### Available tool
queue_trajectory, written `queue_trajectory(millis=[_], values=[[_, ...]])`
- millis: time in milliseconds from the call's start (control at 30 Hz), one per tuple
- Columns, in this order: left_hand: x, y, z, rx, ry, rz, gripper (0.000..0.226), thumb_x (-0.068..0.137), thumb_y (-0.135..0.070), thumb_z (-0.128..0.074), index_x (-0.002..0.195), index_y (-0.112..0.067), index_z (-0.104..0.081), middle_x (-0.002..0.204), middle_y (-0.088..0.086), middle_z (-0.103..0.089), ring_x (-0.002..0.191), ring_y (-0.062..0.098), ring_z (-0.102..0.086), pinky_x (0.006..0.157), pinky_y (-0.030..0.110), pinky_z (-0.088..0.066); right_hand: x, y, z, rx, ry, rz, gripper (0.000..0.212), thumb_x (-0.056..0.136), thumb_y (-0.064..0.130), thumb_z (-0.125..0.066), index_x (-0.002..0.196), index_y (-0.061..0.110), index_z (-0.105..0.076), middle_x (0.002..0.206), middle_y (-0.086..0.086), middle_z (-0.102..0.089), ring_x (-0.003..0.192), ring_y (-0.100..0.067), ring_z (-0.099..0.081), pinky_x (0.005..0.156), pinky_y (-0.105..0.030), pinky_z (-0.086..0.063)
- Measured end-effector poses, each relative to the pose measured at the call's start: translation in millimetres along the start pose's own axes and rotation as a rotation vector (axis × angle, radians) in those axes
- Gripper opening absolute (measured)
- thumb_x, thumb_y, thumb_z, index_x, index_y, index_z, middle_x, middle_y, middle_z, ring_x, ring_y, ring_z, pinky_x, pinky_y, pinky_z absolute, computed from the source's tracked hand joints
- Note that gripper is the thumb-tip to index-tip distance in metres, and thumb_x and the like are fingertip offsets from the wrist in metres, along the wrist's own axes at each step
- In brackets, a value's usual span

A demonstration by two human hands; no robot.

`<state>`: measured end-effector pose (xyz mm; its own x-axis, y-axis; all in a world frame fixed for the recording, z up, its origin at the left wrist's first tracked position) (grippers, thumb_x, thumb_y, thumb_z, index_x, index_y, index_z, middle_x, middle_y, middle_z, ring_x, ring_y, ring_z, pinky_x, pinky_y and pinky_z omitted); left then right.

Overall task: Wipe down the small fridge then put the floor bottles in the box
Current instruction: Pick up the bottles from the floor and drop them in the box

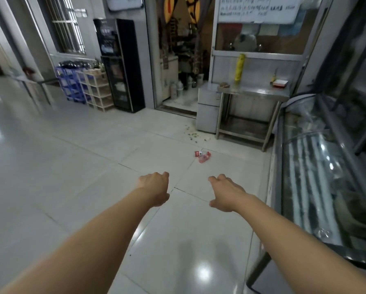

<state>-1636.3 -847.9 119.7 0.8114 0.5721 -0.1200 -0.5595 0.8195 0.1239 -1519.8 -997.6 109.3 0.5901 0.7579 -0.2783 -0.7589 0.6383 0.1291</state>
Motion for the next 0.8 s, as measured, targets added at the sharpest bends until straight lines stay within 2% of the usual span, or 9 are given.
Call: queue_trajectory(millis=[367, 533, 800], values=[[197, 43, 9, -0.015, 0.038, -0.028, 0.048, 0.091, -0.035, -0.051, 0.132, -0.015, -0.037, 0.118, 0.004, -0.056, 0.106, 0.026, -0.056, 0.075, 0.031, -0.037, 195, -23, 47, -0.016, 0.026, -0.038, 0.066, 0.089, 0.031, -0.059, 0.143, 0.015, -0.025, 0.139, -0.011, -0.031, 0.125, -0.028, -0.038, 0.093, -0.039, -0.043], [315, 70, 17, 0.016, 0.034, -0.096, 0.049, 0.091, -0.034, -0.05, 0.133, -0.015, -0.035, 0.119, 0.005, -0.055, 0.105, 0.025, -0.056, 0.075, 0.03, -0.039, 294, -29, 73, 0.022, -0.005, -0.1, 0.074, 0.089, 0.03, -0.058, 0.149, 0.021, -0.014, 0.143, -0.011, -0.029, 0.127, -0.028, -0.038, 0.095, -0.038, -0.044], [492, 88, 40, 0.026, 0.059, -0.238, 0.05, 0.091, -0.037, -0.05, 0.134, -0.015, -0.035, 0.122, 0.006, -0.054, 0.108, 0.026, -0.055, 0.079, 0.032, -0.039, 438, -49, 118, 0.077, -0.002, -0.234, 0.066, 0.09, 0.031, -0.058, 0.144, 0.014, -0.023, 0.14, -0.012, -0.031, 0.126, -0.029, -0.037, 0.096, -0.04, -0.043]])
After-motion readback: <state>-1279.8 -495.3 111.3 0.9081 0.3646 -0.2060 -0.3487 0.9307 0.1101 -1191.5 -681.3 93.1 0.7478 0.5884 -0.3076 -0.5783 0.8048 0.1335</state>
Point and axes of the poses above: each hand's wrist, its own x-axis towards the middle knuckle, its own z-axis out of the back of the hand, y = z × x, the point moved 6 cm from there along x, towards the middle knuckle
